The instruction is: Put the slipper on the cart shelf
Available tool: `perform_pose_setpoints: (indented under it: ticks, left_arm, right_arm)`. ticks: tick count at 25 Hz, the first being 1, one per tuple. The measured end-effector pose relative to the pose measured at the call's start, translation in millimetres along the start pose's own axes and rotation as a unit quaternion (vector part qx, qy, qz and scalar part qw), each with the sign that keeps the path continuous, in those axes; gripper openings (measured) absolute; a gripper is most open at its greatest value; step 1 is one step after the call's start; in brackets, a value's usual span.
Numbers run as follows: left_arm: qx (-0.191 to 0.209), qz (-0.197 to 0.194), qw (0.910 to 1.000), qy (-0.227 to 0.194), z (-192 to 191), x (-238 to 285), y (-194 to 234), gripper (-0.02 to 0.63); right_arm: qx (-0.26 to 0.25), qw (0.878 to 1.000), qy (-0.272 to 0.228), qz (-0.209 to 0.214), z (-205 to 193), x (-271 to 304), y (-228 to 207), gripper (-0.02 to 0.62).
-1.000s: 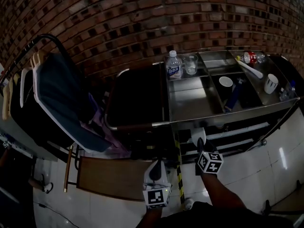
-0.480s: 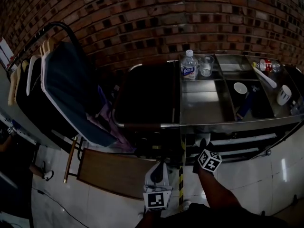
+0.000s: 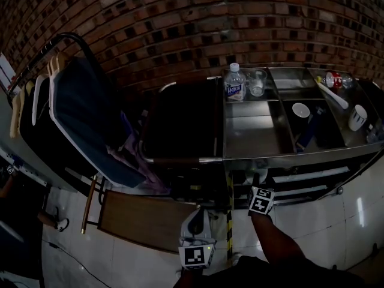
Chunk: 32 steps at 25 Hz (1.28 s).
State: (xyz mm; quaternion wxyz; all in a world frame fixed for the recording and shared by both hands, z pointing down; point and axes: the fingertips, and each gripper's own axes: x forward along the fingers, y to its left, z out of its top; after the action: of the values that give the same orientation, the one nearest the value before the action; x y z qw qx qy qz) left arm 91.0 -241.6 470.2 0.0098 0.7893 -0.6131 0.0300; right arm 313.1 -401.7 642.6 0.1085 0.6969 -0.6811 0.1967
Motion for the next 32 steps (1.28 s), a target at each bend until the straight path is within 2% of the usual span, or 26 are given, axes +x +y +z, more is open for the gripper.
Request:
perform_pose_setpoints:
  ticks: [6, 10, 14, 16, 19, 22, 27, 30, 32]
  left_arm:
    - [-0.004, -0.007, 1.0, -0.005, -0.1, -2.4, -4.9, 0.015]
    - [-0.013, -0.005, 0.9999, 0.002, -2.3, -5.3, -5.8, 0.015]
    - [-0.014, -0.007, 0.9999, -0.003, 2.1, -7.8, -5.2, 0.015]
    - [-0.014, -0.007, 0.9999, -0.004, 0.9, -9.9, -3.5, 0.015]
    - [-0.013, -0.01, 0.9998, -0.008, 2.5, -12.0, -2.7, 0.015]
    - [-0.016, -0.014, 0.9998, -0.005, 1.4, -13.2, -4.1, 0.015]
    - [-0.018, -0.032, 0.9992, -0.017, 5.9, -11.3, -11.8, 0.015]
    - [-0.027, -0.039, 0.9986, -0.023, 11.7, -11.0, -16.9, 0.015]
    - [-0.028, -0.047, 0.9982, -0.024, 14.1, -10.4, -22.3, 0.015]
  right_arm:
    - [-0.041, 0.999, 0.015, -0.021, -2.3, 2.7, -5.4, 0.201]
    - [-0.044, 0.998, 0.021, -0.028, -1.8, 2.4, -3.7, 0.203]
    - [-0.05, 0.998, 0.03, -0.036, -8.3, 6.0, -2.7, 0.267]
    - [-0.054, 0.997, 0.031, -0.036, -9.8, 5.6, -2.2, 0.27]
    - [-0.073, 0.997, 0.006, -0.031, 2.8, -3.6, -2.0, 0.27]
    - [-0.113, 0.992, -0.058, -0.01, 31.7, -30.6, 4.8, 0.268]
    - [-0.14, 0.981, -0.125, 0.038, 61.9, -101.0, 13.8, 0.122]
    - [-0.147, 0.975, -0.154, 0.059, 76.5, -142.8, 17.2, 0.06]
    - [-0.146, 0.973, -0.168, 0.068, 85.3, -167.7, 15.9, 0.043]
